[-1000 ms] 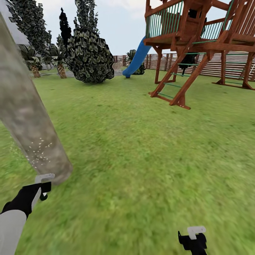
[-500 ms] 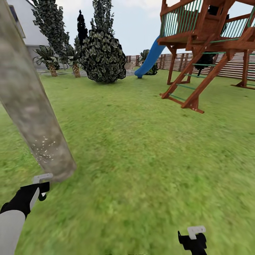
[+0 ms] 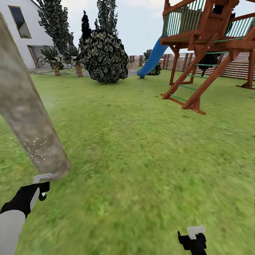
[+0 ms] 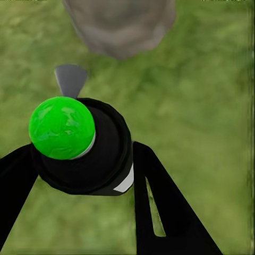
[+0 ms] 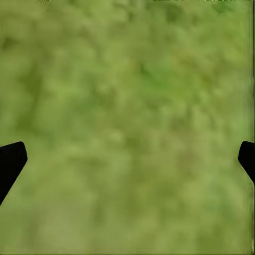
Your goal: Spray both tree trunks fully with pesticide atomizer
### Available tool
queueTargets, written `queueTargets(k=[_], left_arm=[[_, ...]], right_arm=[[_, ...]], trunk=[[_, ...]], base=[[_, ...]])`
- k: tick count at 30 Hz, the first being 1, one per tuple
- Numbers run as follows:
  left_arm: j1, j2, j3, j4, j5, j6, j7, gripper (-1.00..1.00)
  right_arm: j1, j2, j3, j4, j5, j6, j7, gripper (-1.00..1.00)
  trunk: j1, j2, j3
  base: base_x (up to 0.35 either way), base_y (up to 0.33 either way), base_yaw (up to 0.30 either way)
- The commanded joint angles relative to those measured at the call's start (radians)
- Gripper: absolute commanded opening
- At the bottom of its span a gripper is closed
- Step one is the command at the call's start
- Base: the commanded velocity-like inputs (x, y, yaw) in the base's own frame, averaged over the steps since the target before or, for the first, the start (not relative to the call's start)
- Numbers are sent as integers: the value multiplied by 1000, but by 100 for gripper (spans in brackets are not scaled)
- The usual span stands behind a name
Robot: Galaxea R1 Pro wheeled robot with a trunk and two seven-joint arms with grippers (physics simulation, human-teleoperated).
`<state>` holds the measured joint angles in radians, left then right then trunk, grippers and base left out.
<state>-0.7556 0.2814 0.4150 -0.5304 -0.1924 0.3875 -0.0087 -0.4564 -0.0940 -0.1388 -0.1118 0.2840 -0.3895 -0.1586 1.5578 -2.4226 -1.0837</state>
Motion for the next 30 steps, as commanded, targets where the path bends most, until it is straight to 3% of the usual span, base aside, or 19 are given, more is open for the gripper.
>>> queueTargets(k=[1, 15, 30], left_arm=[[-1, -1, 4, -2, -9, 5, -2, -100], [-1, -2, 4, -4, -8, 5, -2, -100], [-1, -2, 4, -7, -8, 5, -2, -100]], right_arm=[[-1, 0, -7, 1, 11, -3, -2, 100], [-1, 0, -7, 1, 11, -3, -2, 100], [-1, 0, -7, 1, 11, -3, -2, 100]], trunk=[[0, 0, -1], [0, 0, -1], [0, 0, -1]], base=[[144, -269, 0], [222, -213, 245], [196, -217, 9]])
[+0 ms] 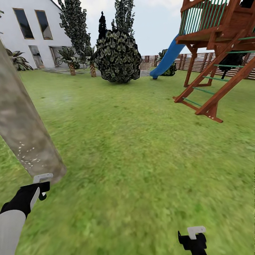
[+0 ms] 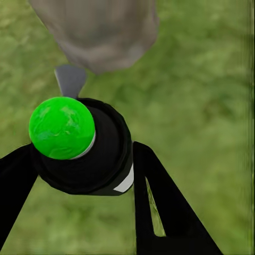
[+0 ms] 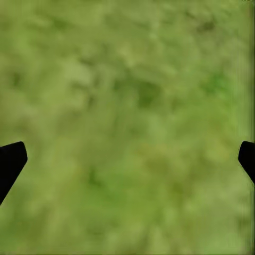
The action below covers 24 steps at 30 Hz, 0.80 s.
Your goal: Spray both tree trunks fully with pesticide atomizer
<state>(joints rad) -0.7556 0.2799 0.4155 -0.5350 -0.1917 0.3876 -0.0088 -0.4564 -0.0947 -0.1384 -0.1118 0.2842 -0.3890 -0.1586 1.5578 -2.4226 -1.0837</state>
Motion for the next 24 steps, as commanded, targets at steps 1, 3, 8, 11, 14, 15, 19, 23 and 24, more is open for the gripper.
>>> queueTargets(k=[1, 3, 8, 11, 14, 15, 19, 23, 24], left_arm=[[-1, 0, 4, -2, -9, 5, -2, -100], [-1, 0, 5, -2, -9, 6, -2, -100], [-1, 0, 5, -2, -8, 7, -2, -100], [-1, 0, 5, -2, -8, 7, -2, -100], [-1, 0, 4, -2, -8, 7, -2, -100], [-1, -1, 4, -2, -8, 7, -2, -100], [-1, -2, 6, 0, -3, 8, -4, -100], [-6, -33, 0, -10, -1, 8, -6, -100], [-7, -35, -1, -26, -1, 7, -6, -100]], right_arm=[[-1, 1, -7, 1, 11, -3, -2, 100], [-1, 1, -7, 1, 11, -3, -2, 100], [-1, 1, -7, 1, 12, -3, -2, 100], [-1, 1, -7, 1, 12, -2, -2, 100], [-1, 1, -7, 1, 12, -2, -2, 100], [-1, 1, -7, 1, 12, -2, -2, 100], [-1, 2, -7, 1, 12, -2, -2, 100], [-1, 3, -7, 1, 12, -2, -2, 100], [-1, 3, -7, 1, 12, -2, -2, 100]], trunk=[[0, 0, -1], [0, 0, -1], [0, 0, -1], [0, 0, -1], [0, 0, -1], [0, 0, -1], [0, 0, -1], [0, 0, -1], [0, 0, -1]], base=[[103, -258, 107], [99, -260, 237], [141, -253, 274], [218, -216, 276], [229, -210, 276], [230, -210, 276], [230, -209, 276], [236, -202, 276], [263, -177, 276]])
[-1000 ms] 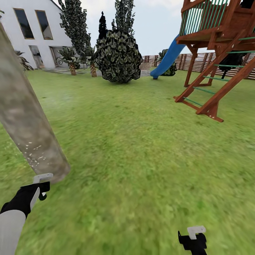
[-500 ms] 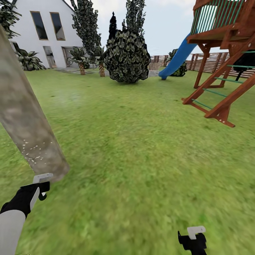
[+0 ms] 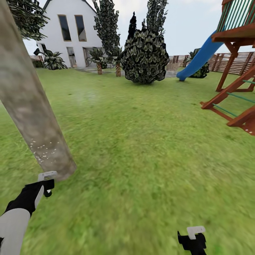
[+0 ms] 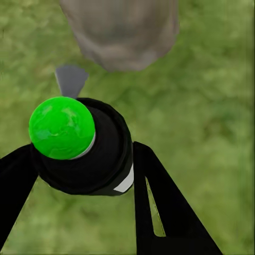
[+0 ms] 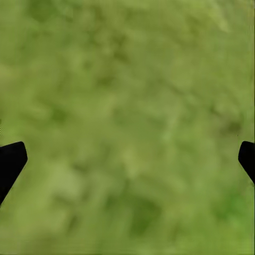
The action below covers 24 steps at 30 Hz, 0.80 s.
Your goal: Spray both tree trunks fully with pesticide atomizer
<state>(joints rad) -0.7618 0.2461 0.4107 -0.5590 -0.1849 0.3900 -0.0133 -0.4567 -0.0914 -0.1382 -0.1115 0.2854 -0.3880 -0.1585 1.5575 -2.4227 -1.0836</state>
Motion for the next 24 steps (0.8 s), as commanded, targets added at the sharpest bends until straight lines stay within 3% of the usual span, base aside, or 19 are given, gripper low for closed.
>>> queueTargets(k=[1, 4, 7, 8, 9, 12, 13, 14, 18, 21, 24], left_arm=[[-1, -2, 2, -27, -8, 5, -5, -100], [1, -2, -5, -147, -17, 16, -8, -100], [0, 2, -4, -178, -20, 27, -10, -100], [-6, 7, -3, -183, -20, 116, -17, -100], [-10, 12, -4, -186, -21, 155, -20, -100], [-30, 63, -5, -188, -19, 182, -51, -100], [-34, 100, -6, -188, -21, 185, -129, -100], [-35, 113, -5, -188, -25, 190, -159, -100], [-61, 118, -6, -189, -28, 219, -183, -100], [-122, 118, -76, -189, -28, 287, -185, -100], [-180, 113, -123, -203, -27, 300, -186, -100]], right_arm=[[0, 1, -8, 1, 11, -3, -3, 100], [0, 1, -8, 1, 10, -2, -3, 100], [0, -2, -9, 2, 9, -3, -3, 100], [0, -4, -9, 2, 10, -3, -3, 100], [0, -4, -9, 2, 9, -3, -3, 100], [0, -5, -9, 1, 9, -3, -3, 100], [0, -5, -9, 1, 9, -3, -3, 100], [0, -5, -9, 1, 9, -3, -3, 100], [0, -4, -9, 1, 9, -3, -3, 100], [0, -4, -9, 1, 9, -3, -3, 100], [0, -4, -9, 1, 9, -3, -3, 100]], trunk=[[0, 0, -1], [0, 0, -1], [0, 0, -1], [0, 0, -1], [0, 0, -1], [0, 0, -1], [0, 0, -1], [0, 0, -1], [0, 0, -1], [0, 0, -1], [0, 0, -1]], base=[[269, -169, 276], [294, -123, 183], [117, -40, 29], [9, -3, 2], [4, -1, 1], [1, 0, 0], [0, 0, 0], [0, 0, 0], [0, 0, 90], [0, 0, 263], [0, 0, 266]])
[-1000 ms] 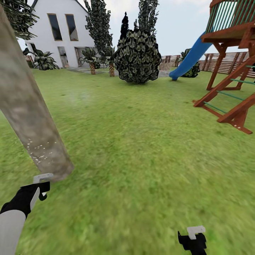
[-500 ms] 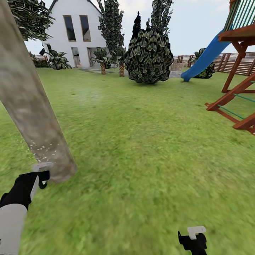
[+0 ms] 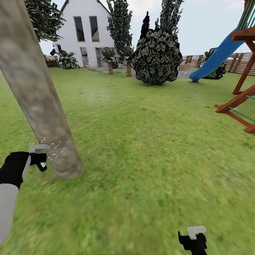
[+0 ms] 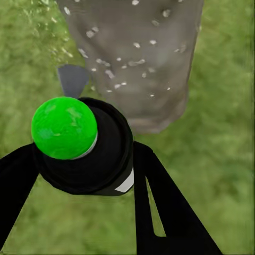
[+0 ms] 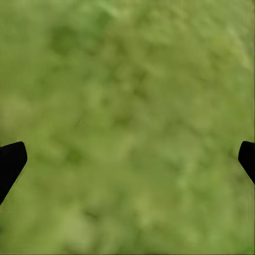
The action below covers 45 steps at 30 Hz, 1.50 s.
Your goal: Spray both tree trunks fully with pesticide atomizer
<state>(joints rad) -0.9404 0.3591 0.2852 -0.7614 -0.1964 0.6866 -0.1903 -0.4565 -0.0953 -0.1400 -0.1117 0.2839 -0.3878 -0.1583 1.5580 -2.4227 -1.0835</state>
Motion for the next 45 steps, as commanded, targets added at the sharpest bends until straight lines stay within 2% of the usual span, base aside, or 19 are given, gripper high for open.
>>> queueTargets(k=[1, 5, 9, 26, 36, 39, 45], left_arm=[[-5, 0, -4, -4, -15, 4, -9, -100], [-2, 1, -10, -7, -16, 4, -8, -100], [-1, 1, -10, -33, -16, 4, -8, -100], [3, 5, -2, -33, -21, 3, 1, -100], [33, 9, 0, -13, -21, -1, 12, -100], [44, 9, 0, 38, -21, -5, 16, -100], [46, 7, 4, 46, -20, -4, 66, -100]], right_arm=[[-1, 0, -7, 1, 11, -3, -3, 100], [-1, 0, -7, 2, 11, -3, -3, 100], [-1, 0, -7, 1, 11, -3, -3, 100], [-1, 0, -7, 1, 11, -2, -3, 100], [-1, 0, -6, 1, 11, -3, -3, 100], [-1, 0, -7, 1, 11, -3, -3, 100], [-1, 0, -6, 3, 13, -3, -2, 100]], trunk=[[0, 0, -1], [0, 0, -1], [0, 0, -1], [0, 0, -1], [0, 0, -1], [0, 0, -1], [0, 0, -1]], base=[[0, 0, 137], [12, -48, 28], [103, -247, 1], [100, -265, 4], [117, -266, 256], [117, -266, 170], [123, -266, 10]])
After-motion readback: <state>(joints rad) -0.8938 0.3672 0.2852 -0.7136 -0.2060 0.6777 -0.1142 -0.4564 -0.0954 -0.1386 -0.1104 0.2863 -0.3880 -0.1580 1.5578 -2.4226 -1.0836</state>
